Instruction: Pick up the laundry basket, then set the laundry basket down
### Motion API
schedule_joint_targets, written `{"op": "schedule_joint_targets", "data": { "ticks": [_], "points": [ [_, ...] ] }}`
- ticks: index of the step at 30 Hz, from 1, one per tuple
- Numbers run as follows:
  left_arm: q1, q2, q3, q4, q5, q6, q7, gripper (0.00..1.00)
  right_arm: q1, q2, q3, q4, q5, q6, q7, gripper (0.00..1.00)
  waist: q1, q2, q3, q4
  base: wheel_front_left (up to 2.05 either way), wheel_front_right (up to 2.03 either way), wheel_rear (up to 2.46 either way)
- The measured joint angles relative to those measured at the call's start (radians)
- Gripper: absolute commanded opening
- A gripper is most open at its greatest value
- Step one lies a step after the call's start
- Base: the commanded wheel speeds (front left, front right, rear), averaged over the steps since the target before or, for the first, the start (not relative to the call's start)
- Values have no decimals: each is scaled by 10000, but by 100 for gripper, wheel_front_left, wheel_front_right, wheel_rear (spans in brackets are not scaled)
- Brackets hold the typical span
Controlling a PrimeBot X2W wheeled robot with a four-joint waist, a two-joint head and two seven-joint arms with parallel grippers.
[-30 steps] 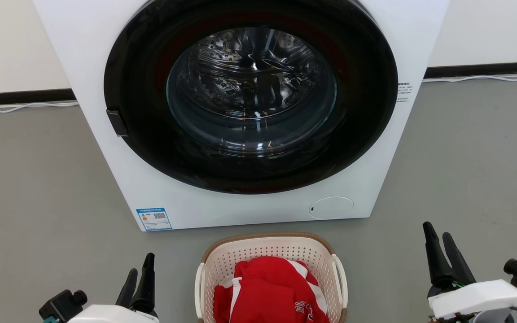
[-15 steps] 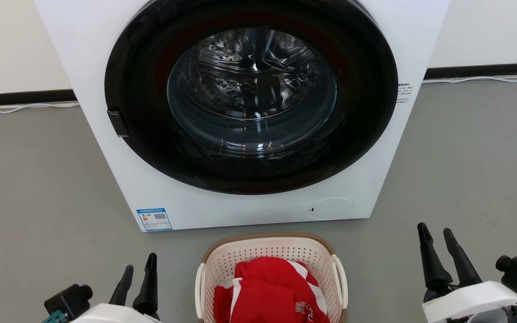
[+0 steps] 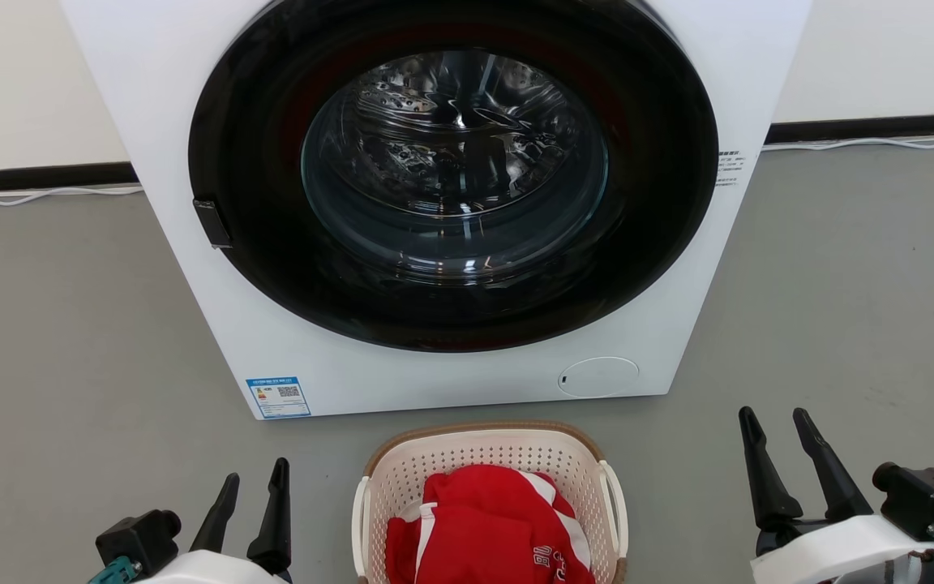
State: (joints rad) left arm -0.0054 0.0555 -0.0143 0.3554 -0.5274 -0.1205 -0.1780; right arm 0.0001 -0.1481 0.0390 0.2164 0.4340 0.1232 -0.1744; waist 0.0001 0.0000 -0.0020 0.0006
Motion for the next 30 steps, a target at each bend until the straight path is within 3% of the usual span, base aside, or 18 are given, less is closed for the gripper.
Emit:
{"op": "schedule_joint_targets", "data": {
  "ticks": [30],
  "points": [
    [1,29,-159,316,2824,-44,-723,100,219,-257,316,0,-2943,10,-736,100,0,0,25,-28,0,0,0]
  ]
}}
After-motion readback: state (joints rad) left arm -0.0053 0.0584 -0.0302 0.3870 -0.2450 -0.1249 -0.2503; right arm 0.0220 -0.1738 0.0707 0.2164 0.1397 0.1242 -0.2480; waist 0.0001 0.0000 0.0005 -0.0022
